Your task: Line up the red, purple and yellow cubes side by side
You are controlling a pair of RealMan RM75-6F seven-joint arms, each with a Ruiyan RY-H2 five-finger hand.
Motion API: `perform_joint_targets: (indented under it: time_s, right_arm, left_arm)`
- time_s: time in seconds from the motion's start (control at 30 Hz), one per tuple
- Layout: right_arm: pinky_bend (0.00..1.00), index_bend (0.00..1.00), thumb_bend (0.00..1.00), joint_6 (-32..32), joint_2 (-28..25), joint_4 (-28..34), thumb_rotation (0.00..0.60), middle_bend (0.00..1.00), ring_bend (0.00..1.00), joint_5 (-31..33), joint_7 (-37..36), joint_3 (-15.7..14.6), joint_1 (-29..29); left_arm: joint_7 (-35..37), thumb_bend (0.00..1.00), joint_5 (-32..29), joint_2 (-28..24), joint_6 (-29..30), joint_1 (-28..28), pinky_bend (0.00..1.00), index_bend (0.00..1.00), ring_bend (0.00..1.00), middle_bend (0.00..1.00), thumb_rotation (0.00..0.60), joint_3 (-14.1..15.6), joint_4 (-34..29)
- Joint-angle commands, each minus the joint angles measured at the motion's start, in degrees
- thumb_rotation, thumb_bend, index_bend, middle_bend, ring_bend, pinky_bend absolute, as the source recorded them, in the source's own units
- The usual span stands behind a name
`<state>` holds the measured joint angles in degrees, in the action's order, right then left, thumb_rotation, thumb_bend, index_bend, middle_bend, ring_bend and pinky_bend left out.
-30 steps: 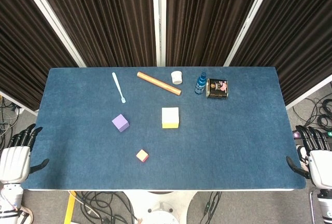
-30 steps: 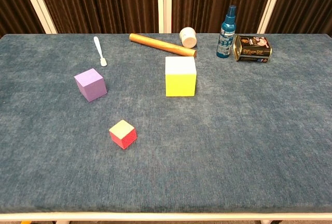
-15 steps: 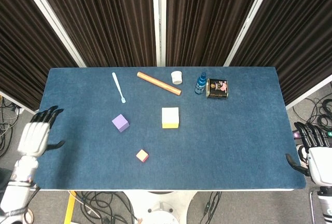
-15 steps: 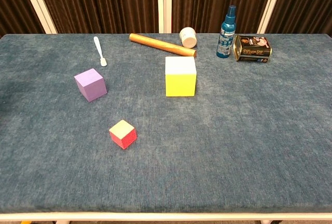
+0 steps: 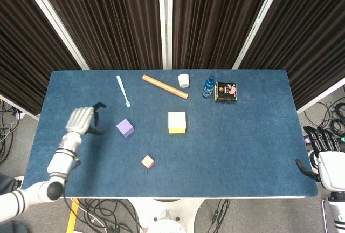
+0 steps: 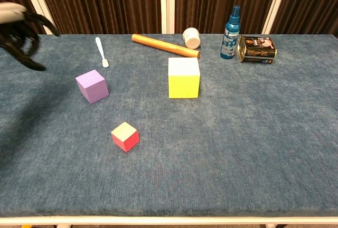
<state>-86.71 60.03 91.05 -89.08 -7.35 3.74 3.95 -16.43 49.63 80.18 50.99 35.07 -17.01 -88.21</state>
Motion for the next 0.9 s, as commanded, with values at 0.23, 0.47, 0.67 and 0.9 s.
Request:
perform_joint_targets:
  time_s: [0.23, 0.47, 0.67, 0.9]
  right_arm:
    - [0.08, 0.0, 0.2, 0.8, -0.1, 0.0, 0.6, 0.09, 0.0, 0.5, 0.1, 0.0, 0.4]
    - [0.08, 0.0, 0.2, 1.1, 0.0, -0.3, 0.6, 0.09, 0.0, 1.0, -0.2, 0.0, 0.4]
    - [0.08, 0.0, 0.2, 1.2, -0.1, -0.7, 0.6, 0.09, 0.0, 1.4, -0.6, 0.0, 0.3]
    - [0.08, 0.0, 0.2, 1.8, 0.2, -1.3, 0.6, 0.09, 0.0, 1.3, -1.3, -0.1, 0.6]
  left_arm:
    - [-10.4, 0.0, -16.4, 9.9, 1.4, 8.7, 1.0, 0.27, 0.9, 0.87, 0.6, 0.3, 4.0]
    - [-12.6, 0.0, -20.8, 12.2, 3.9, 11.2, 1.0, 0.27, 0.91, 0.88, 0.6, 0.0, 2.8]
    - [-16.4, 0.0, -20.7, 14.1, 5.8, 13.2, 1.0, 0.27, 0.91, 0.88, 0.6, 2.3, 4.4]
    - [-20.3, 0.0, -23.0, 17.3, 10.8, 14.6, 1.0, 0.27, 0.92, 0.89, 0.6, 2.3, 7.5]
